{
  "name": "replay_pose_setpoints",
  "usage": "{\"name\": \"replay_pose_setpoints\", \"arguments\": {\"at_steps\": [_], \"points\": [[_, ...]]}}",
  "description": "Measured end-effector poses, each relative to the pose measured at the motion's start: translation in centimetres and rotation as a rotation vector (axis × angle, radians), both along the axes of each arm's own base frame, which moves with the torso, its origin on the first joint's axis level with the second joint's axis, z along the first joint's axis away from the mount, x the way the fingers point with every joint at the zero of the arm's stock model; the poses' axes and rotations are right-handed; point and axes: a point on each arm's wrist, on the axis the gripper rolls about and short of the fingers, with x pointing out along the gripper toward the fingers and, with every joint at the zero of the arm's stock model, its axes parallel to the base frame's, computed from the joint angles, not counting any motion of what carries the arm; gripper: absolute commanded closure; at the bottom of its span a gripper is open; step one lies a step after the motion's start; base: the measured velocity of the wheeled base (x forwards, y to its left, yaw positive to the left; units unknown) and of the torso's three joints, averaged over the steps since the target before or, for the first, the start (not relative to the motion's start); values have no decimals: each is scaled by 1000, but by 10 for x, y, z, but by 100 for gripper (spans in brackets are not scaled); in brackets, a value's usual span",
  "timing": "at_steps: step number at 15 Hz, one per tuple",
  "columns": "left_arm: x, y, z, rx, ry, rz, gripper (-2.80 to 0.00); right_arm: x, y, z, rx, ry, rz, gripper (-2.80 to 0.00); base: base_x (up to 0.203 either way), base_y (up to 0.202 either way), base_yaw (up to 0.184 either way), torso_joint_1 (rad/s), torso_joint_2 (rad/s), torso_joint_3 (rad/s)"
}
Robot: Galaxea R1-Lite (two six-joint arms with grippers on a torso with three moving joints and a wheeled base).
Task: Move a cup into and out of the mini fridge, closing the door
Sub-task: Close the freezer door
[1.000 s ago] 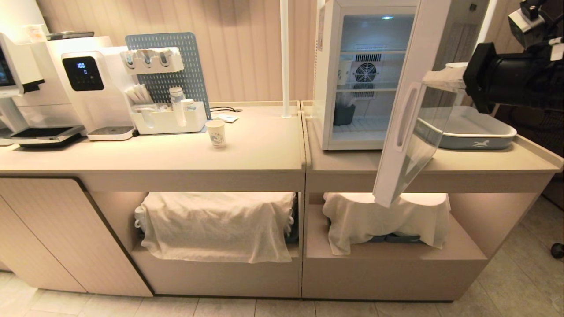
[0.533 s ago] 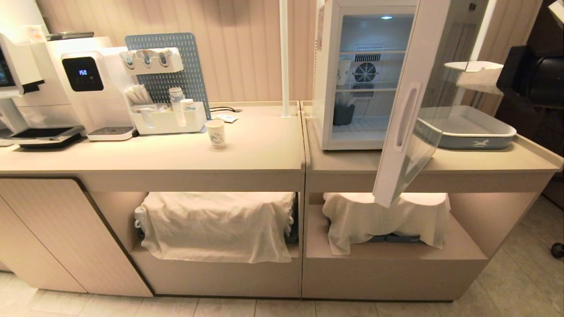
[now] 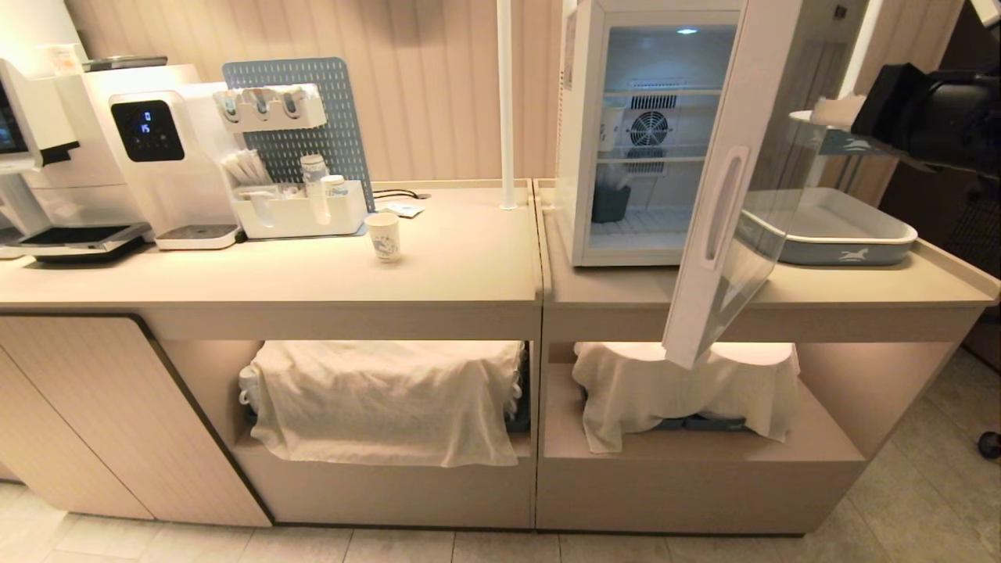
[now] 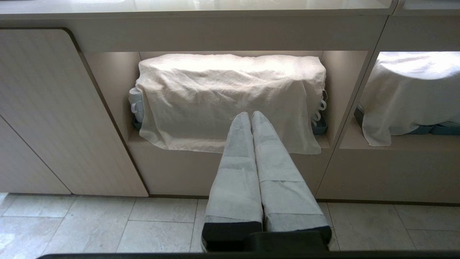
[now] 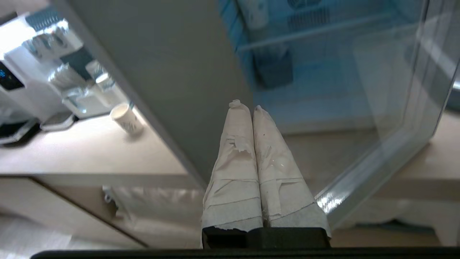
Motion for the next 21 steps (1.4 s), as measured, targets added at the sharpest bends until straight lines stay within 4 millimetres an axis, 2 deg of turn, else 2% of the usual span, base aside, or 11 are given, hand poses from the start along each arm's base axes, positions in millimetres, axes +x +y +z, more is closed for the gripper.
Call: {"name": "replay_pose_setpoints", "arguments": {"at_steps": [8,13,18,21], "points": [[0,0,0,0,0,0,0,41,24,-2,-17,-184,45,0,0,0,0,0,0,0],[0,0,0,0,0,0,0,78,57,-3,-23,-347,15,0,0,0,0,0,0,0],[0,0,0,0,0,0,0,119,99,-23,-54,-514,5,0,0,0,0,0,0,0],[0,0,0,0,0,0,0,130,108,-41,-64,-488,17,0,0,0,0,0,0,0]]}}
